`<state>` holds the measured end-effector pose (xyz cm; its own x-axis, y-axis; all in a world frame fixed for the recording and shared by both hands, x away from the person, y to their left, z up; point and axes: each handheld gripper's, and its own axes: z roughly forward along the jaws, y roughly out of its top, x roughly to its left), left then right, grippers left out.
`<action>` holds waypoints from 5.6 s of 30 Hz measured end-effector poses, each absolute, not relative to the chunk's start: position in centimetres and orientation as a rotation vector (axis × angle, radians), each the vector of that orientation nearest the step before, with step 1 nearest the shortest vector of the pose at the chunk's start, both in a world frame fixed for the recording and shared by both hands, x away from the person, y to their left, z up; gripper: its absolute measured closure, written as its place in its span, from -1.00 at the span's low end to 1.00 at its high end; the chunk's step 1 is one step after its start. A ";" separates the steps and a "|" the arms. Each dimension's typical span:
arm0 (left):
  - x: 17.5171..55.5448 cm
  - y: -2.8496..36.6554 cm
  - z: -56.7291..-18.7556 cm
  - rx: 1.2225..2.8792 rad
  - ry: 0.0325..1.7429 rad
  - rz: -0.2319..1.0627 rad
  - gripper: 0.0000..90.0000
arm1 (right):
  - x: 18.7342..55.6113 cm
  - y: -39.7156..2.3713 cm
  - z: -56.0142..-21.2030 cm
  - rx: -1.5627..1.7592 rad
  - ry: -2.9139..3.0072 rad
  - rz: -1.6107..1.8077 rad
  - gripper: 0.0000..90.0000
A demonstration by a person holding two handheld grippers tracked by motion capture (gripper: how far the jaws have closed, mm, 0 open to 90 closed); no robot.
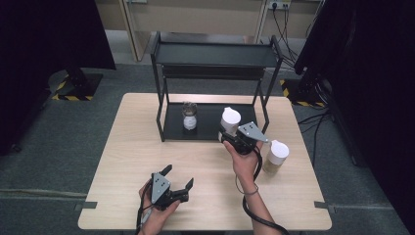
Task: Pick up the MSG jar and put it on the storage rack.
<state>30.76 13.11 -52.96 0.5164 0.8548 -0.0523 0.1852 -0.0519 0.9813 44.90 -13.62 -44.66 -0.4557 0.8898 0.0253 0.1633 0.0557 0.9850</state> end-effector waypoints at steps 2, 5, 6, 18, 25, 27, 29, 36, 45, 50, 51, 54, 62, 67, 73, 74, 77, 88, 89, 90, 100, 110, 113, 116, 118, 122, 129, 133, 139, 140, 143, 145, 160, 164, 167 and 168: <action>30.8 13.1 -53.0 1.557 0.923 0.697 -0.83 | 45.1 -13.5 -44.6 1.065 1.698 1.450 -0.32; 30.7 13.1 -53.0 1.556 0.924 0.697 -0.83 | 45.4 -13.4 -44.5 1.071 1.698 1.450 -0.32; 30.8 13.1 -53.0 1.556 0.924 0.697 -0.83 | 45.6 -13.3 -44.5 1.073 1.697 1.449 -0.32; 30.7 13.1 -53.0 1.558 0.922 0.698 -0.83 | 46.8 -13.0 -44.4 1.092 1.698 1.435 -0.32; 30.7 13.1 -53.0 1.559 0.921 0.699 -0.83 | 47.3 -12.8 -44.5 1.100 1.701 1.428 -0.32; 30.7 13.1 -53.0 1.560 0.919 0.699 -0.83 | 47.4 -12.8 -44.5 1.102 1.704 1.425 -0.32; 30.7 13.1 -53.0 1.561 0.918 0.700 -0.83 | 47.6 -12.7 -44.5 1.104 1.704 1.425 -0.32; 30.7 13.1 -53.0 1.560 0.918 0.700 -0.83 | 48.3 -12.4 -44.6 1.115 1.708 1.420 -0.31; 30.7 13.1 -53.0 1.559 0.920 0.699 -0.83 | 49.0 -12.1 -45.0 1.129 1.717 1.413 -0.32; 30.7 13.1 -53.0 1.560 0.920 0.699 -0.83 | 49.3 -11.9 -45.1 1.125 1.726 1.409 -0.31; 30.7 13.1 -53.0 1.560 0.921 0.699 -0.83 | 49.3 -11.8 -45.2 1.124 1.729 1.409 -0.31; 30.7 13.1 -53.0 1.559 0.921 0.698 -0.83 | 49.5 -11.7 -45.2 1.128 1.730 1.410 -0.32; 30.7 13.1 -53.0 1.558 0.924 0.697 -0.83 | 50.3 -11.3 -45.4 1.133 1.735 1.403 -0.32; 30.7 13.1 -53.0 1.557 0.926 0.697 -0.83 | 50.6 -11.0 -45.5 1.140 1.739 1.398 -0.31; 30.7 13.1 -53.0 1.558 0.926 0.697 -0.83 | 51.0 -10.9 -45.7 1.145 1.744 1.390 -0.32; 30.7 13.1 -53.0 1.558 0.926 0.697 -0.83 | 51.1 -10.8 -45.7 1.146 1.747 1.389 -0.32; 30.7 13.1 -53.0 1.558 0.926 0.698 -0.83 | 51.3 -10.7 -45.8 1.147 1.752 1.388 -0.31; 30.7 13.1 -53.0 1.559 0.923 0.698 -0.83 | 52.1 -10.1 -46.3 1.159 1.765 1.373 -0.32; 30.7 13.1 -53.0 1.559 0.923 0.698 -0.83 | 52.2 -10.0 -46.3 1.159 1.769 1.369 -0.32; 30.7 13.1 -53.0 1.559 0.924 0.697 -0.83 | 52.3 -10.0 -46.4 1.160 1.770 1.369 -0.31; 30.7 13.1 -53.0 1.558 0.925 0.697 -0.83 | 53.1 -9.3 -46.7 1.159 1.786 1.355 -0.31; 30.7 13.1 -53.0 1.560 0.923 0.696 -0.83 | 53.8 -8.6 -46.5 1.150 1.791 1.348 -0.31; 30.7 13.1 -53.0 1.559 0.923 0.696 -0.83 | 54.0 -8.4 -46.6 1.148 1.793 1.343 -0.31; 30.8 13.1 -53.0 1.560 0.923 0.695 -0.83 | 54.1 -8.3 -46.7 1.150 1.799 1.338 -0.32; 30.8 13.1 -53.0 1.560 0.924 0.694 -0.83 | 54.3 -8.3 -46.8 1.155 1.799 1.334 -0.31; 30.7 13.1 -53.0 1.560 0.922 0.694 -0.83 | 54.6 -8.3 -46.9 1.155 1.802 1.326 -0.31; 30.8 13.1 -53.0 1.559 0.923 0.694 -0.83 | 55.0 -8.2 -47.2 1.173 1.801 1.328 -0.32; 30.8 13.1 -53.0 1.558 0.924 0.693 -0.83 | 55.3 -8.2 -47.2 1.189 1.794 1.335 -0.32; 30.8 13.1 -53.0 1.557 0.924 0.692 -0.83 | 55.8 -8.2 -47.3 1.197 1.789 1.329 -0.31; 30.8 13.1 -53.0 1.557 0.924 0.692 -0.83 | 55.8 -8.2 -47.3 1.197 1.789 1.329 -0.31; 30.8 13.1 -53.0 1.558 0.925 0.691 -0.83 | 56.0 -8.3 -47.4 1.205 1.792 1.318 -0.32; 30.8 13.1 -53.0 1.558 0.925 0.690 -0.83 | 56.0 -8.3 -47.6 1.206 1.794 1.312 -0.32; 30.8 13.1 -53.0 1.557 0.923 0.691 -0.83 | 56.2 -7.9 -48.4 1.209 1.808 1.296 -0.32; 30.8 13.1 -53.0 1.557 0.924 0.691 -0.83 | 56.3 -7.9 -48.5 1.209 1.808 1.296 -0.32; 30.8 13.1 -53.0 1.558 0.923 0.692 -0.83 | 56.2 -7.9 -48.6 1.210 1.801 1.300 -0.32; 30.8 13.1 -53.0 1.557 0.924 0.691 -0.83 | 56.2 -7.9 -48.6 1.201 1.802 1.297 -0.32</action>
<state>30.76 13.12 -52.96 0.5183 0.8534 -0.0552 0.1876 -0.0505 0.9810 56.19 -7.86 -48.62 -0.4045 0.9140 0.0303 0.3194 0.1102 0.9412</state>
